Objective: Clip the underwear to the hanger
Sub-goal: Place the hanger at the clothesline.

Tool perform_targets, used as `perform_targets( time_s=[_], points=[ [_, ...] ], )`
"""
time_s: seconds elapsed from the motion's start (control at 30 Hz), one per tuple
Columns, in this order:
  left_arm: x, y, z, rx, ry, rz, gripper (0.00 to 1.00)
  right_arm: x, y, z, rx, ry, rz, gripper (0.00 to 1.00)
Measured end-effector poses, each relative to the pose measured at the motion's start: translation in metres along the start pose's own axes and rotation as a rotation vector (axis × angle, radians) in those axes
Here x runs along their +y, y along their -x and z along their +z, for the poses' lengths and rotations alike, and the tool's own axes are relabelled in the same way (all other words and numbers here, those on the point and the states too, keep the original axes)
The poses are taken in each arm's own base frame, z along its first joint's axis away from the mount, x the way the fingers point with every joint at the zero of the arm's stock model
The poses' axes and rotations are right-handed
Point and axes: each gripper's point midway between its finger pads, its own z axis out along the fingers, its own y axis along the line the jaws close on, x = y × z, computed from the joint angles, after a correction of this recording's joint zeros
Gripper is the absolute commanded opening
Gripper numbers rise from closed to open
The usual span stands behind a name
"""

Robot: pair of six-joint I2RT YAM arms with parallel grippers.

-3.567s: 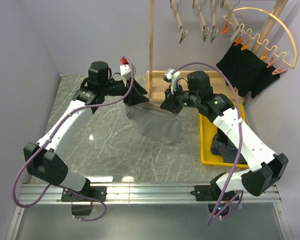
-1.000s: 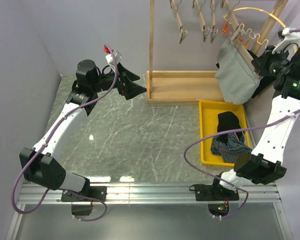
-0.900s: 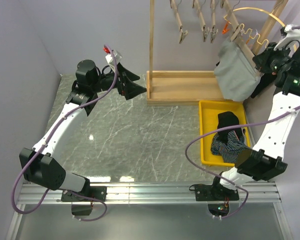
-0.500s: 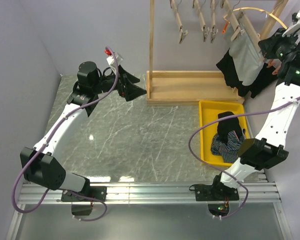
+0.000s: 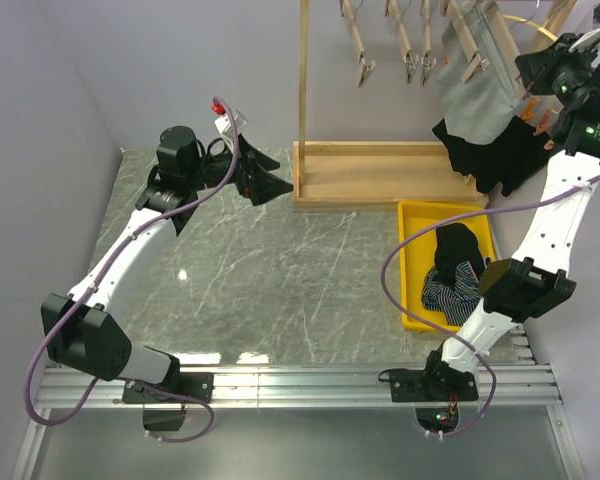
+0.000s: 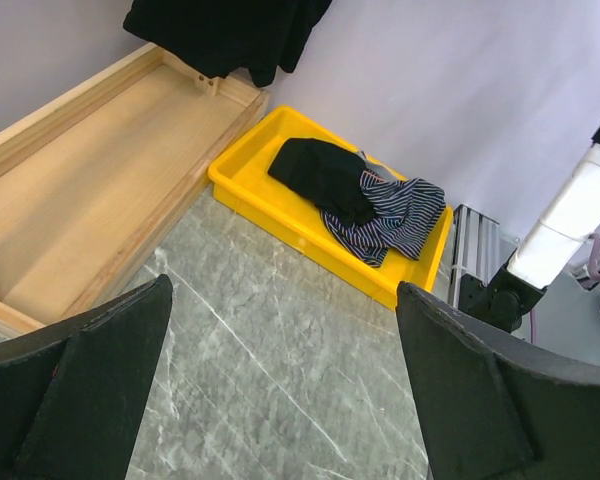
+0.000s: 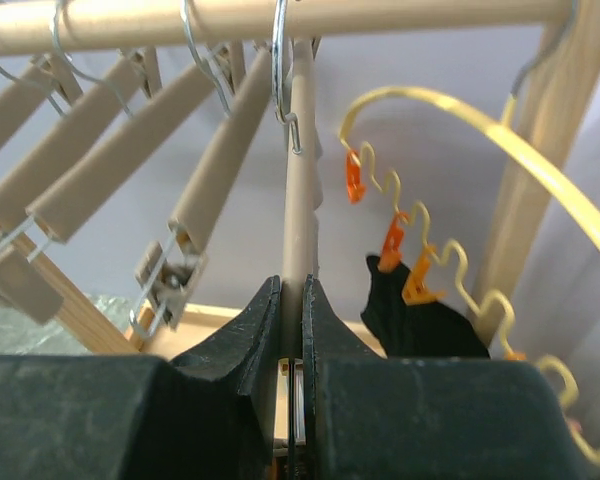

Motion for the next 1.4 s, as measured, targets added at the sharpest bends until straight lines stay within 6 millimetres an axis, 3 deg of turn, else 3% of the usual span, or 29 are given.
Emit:
perform_targets(
  time_s=[0.53,0.93,1.4],
  points=[
    [0.001,-0.009,-0.002,0.011,0.005,-0.013,0.99,0.004,0.008,0.04,-0.064,-0.006,-0.026,0.0],
    [-0.002,-0.008,-0.011,0.001,0.017,-0.008,0.99,-0.009,-0.014,0.072,-0.058,-0.05,-0.016,0.0],
    [0.0,-0.016,-0.016,0.009,0.031,-0.023,0.99,-0.013,-0.007,0.077,-0.092,-0.087,-0.035,0.03]
  ],
)
